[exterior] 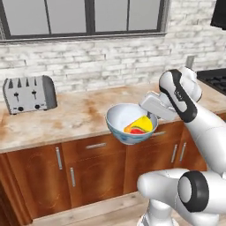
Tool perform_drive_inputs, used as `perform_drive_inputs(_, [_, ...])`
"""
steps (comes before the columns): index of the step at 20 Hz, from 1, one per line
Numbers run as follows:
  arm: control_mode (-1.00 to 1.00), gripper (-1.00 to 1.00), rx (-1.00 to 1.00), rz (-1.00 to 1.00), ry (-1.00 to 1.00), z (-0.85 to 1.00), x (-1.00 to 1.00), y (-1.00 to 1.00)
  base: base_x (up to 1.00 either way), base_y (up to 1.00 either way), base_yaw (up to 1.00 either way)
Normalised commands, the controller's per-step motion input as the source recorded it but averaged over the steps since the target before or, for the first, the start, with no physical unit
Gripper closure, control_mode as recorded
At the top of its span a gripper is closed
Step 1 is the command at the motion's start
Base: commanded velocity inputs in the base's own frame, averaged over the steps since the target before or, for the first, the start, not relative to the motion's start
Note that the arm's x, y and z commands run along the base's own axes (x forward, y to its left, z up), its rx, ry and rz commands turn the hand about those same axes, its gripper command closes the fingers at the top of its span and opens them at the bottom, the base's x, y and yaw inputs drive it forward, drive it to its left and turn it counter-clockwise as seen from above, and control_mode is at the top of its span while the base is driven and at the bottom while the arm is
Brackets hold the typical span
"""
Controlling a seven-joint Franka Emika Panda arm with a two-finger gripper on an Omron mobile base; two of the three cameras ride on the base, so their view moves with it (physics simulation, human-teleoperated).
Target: Place the cup inside the bowl on the dining table and move the bowl to any counter.
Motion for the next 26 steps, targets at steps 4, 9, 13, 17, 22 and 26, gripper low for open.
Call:
perform_drive_inputs(4, [1.00,1.00,0.00,0.00,0.00,0.00,0.00,0.00,0.82,0.00,-0.04])
perform_drive_inputs(9, [1.00,1.00,0.00,0.00,0.00,0.00,0.00,0.00,0.71,0.00,-0.02])
perform_drive_inputs(13, [1.00,1.00,0.00,0.00,0.00,0.00,0.00,0.00,0.59,0.00,0.00])
perform_drive_inputs(17, [1.00,1.00,0.00,0.00,0.00,0.00,0.00,0.00,0.43,0.00,0.00])
perform_drive_inputs(22, [1.00,1.00,0.00,0.00,0.00,0.00,0.00,0.00,0.02,0.00,0.00])
perform_drive_inputs(26, [1.00,1.00,0.00,0.00,0.00,0.00,0.00,0.00,0.00,0.00,0.00])
